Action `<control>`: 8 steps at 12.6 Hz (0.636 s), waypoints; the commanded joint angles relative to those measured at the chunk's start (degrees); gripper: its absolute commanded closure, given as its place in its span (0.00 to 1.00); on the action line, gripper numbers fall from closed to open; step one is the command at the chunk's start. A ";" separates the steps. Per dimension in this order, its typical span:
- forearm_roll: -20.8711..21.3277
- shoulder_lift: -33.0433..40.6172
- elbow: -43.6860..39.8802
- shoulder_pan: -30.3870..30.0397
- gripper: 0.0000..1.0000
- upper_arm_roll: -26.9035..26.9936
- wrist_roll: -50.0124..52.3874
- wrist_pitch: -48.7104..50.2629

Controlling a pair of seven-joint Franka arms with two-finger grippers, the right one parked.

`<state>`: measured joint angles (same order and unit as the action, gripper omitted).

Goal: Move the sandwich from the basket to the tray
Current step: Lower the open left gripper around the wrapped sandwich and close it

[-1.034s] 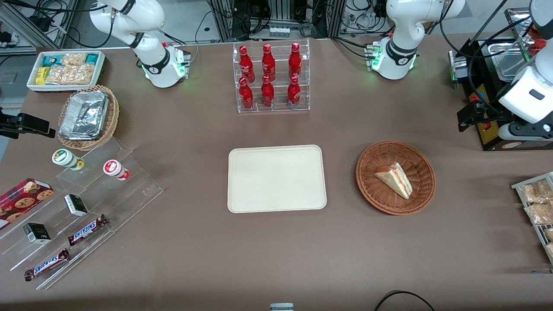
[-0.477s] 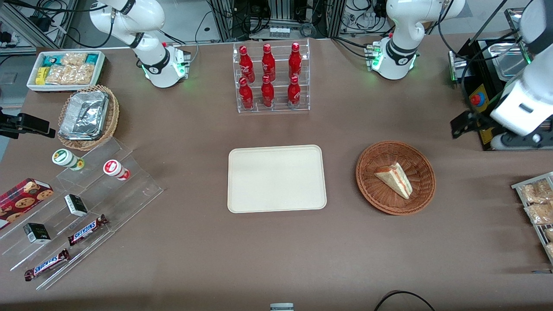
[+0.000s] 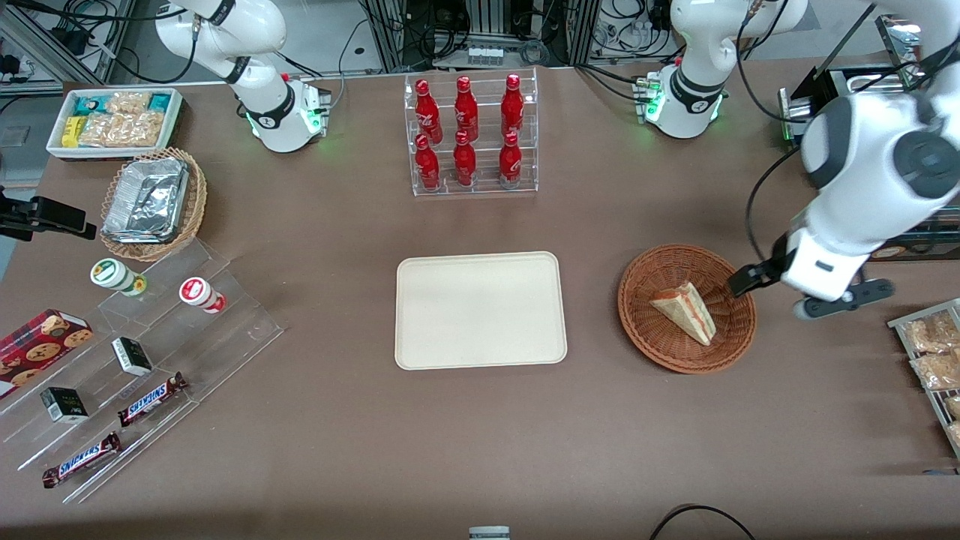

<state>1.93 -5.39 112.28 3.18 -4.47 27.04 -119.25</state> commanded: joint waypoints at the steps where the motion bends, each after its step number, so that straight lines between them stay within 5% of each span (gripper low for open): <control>1: -0.35 1.35 9.42 3.48 0.00 0.16 12.19 -11.22; 8: -0.18 -4.70 17.45 5.08 0.00 0.25 23.32 -25.59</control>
<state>1.91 -7.86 129.36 7.13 -4.41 48.16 -142.31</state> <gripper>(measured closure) 0.000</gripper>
